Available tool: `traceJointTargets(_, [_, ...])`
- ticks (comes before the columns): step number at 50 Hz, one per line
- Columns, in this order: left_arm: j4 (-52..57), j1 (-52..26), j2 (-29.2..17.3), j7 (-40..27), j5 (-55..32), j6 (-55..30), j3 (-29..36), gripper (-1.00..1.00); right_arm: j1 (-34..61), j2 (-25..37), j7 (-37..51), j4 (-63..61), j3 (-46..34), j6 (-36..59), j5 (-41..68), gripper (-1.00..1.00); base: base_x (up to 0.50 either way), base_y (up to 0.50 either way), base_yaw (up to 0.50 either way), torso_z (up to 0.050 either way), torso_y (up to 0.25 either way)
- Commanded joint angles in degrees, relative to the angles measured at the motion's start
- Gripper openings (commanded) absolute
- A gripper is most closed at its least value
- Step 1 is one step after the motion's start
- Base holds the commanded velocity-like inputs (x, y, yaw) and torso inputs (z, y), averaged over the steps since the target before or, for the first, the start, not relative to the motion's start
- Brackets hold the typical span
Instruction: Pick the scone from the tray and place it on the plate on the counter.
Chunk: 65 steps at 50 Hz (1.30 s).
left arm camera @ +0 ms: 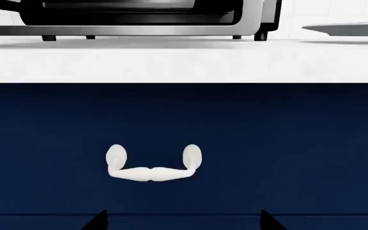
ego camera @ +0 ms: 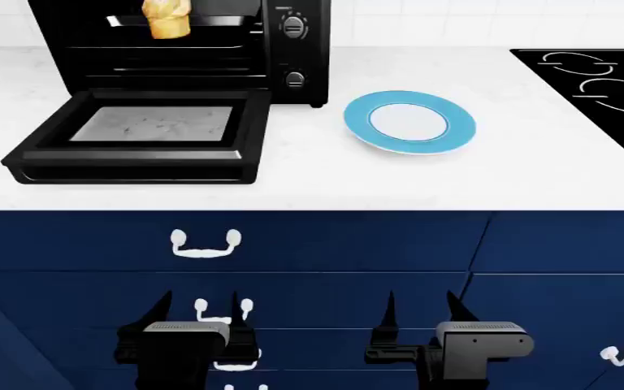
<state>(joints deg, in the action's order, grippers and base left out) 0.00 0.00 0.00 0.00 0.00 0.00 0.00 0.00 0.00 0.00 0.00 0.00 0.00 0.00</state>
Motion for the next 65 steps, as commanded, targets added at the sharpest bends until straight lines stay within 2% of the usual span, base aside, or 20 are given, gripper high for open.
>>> traceJointTargets(1, [0.38, 0.37, -1.03, -0.97, -1.13, 0.01, 0.68, 1.0, -0.27, 0.79, 0.99, -0.13, -1.03, 0.13, 1.49, 1.0, 0.0, 0.0, 0.0, 0.0, 0.0])
traceJointTargets(9, [1.47, 0.99, -2.53, -0.22, -5.2, 0.6, 1.95, 1.0, 0.18, 2.25, 2.76, 0.35, -2.42, 0.85, 3.69, 1.0, 0.0, 0.0, 0.0, 0.0, 0.0])
traceJointTargets(50, [1.74, 1.03, -5.91, -4.92, -6.22, -1.07, 6.34, 1.0, 0.22, 5.55, 7.69, -1.45, -6.72, 3.51, 5.64, 1.0, 0.0, 0.0, 0.0, 0.05, 0.0])
traceJointTargets(51, [4.93, 1.3, -6.84, -2.75, -9.02, -6.51, 6.95, 1.0, 0.41, 5.62, 8.54, -3.49, -6.14, 6.59, 6.13, 1.0, 0.0, 0.0, 0.0, 0.05, 0.0])
traceJointTargets(52, [10.33, 1.46, -7.97, -4.16, -7.36, -12.96, 7.91, 1.0, 0.69, 6.61, 7.98, -8.75, -5.64, 14.15, 8.55, 1.0, 0.0, 0.0, 0.0, 0.0, 0.0])
traceJointTargets(53, [16.64, 1.72, -9.41, -2.3, -10.67, -19.75, 7.94, 1.0, 0.79, 7.99, 6.98, -14.09, -5.39, 20.12, 10.84, 1.0, 0.0, 0.0, 0.0, 0.0, 0.0])
traceJointTargets(55, [32.1, -2.79, -11.8, -2.28, -24.51, -36.94, 1.77, 1.0, 2.93, 12.65, 7.4, -28.56, -8.36, 36.68, 9.16, 1.0, 0.0, 0.0, 0.0, 0.0, 0.0])
traceJointTargets(56, [37.83, -6.02, -13.12, -3.68, -31.43, -45.53, -0.58, 1.0, 6.11, 12.48, 10.99, -33.7, -7.64, 45.28, 7.57, 1.0, 0.0, 0.0, 0.0, 0.0, 0.0])
traceJointTargets(57, [40.0, -7.28, -13.89, -5.3, -30.96, -54.13, -0.43, 1.0, 6.99, 12.7, 10.74, -36.2, -7.28, 47.81, 8.18, 1.0, 0.0, 0.0, 0.0, 0.0, 0.0])
traceJointTargets(58, [44.07, -9.92, -16.38, -7.8, -28.21, -58.33, 1.45, 1.0, 9.42, 13.69, 9.44, -42.39, -6.66, 54.76, 10.35, 1.0, 0.0, 0.0, 0.0, 0.0, 0.0])
traceJointTargets(59, [45.2, -11.47, -16.21, -8.39, -29.62, -60.97, 0.07, 1.0, 10.84, 13.37, 9.03, -45.08, -5.48, 58.67, 11.91, 1.0, 0.0, 0.0, 0.0, 0.0, 0.0])
traceJointTargets(60, [47.33, -16.07, -14.91, -9.28, -35.29, -69.56, -5.12, 1.0, 15.41, 10.75, 7.54, -50.64, -0.18, 67.26, 16.85, 1.0, 0.0, 0.0, 0.0, 0.0, 0.0])
traceJointTargets(62, [51.21, -22.89, -13.61, -11.02, -41.67, -81.89, -11.12, 1.0, 22.64, 10.55, 7.55, -56.92, 1.89, 82.74, 19.19, 1.0, 0.0, 0.0, 0.0, 0.0, 0.0])
traceJointTargets(63, [52.88, -26.29, -12.52, -10.92, -45.39, -88.1, -14.54, 1.0, 25.85, 10.88, 7.36, -59.02, 2.18, 87.55, 20.19, 1.0, 0.0, 0.0, 0.0, 0.0, 0.0])
traceJointTargets(64, [51.56, -29.12, -14.42, -17.41, -53.99, -89.95, -16.68, 1.0, 28.23, 12.07, 9.51, -59.17, 3.93, 89.97, 25.81, 1.0, 0.0, 0.0, 0.0, 0.0, 0.0])
traceJointTargets(65, [46.56, -32.74, -18.5, -26.0, -62.58, -89.93, -18.25, 1.0, 30.98, 15.59, 18.1, -57.85, 7.93, 89.98, 34.4, 1.0, 0.0, 0.0, 0.0, 0.0, 0.0])
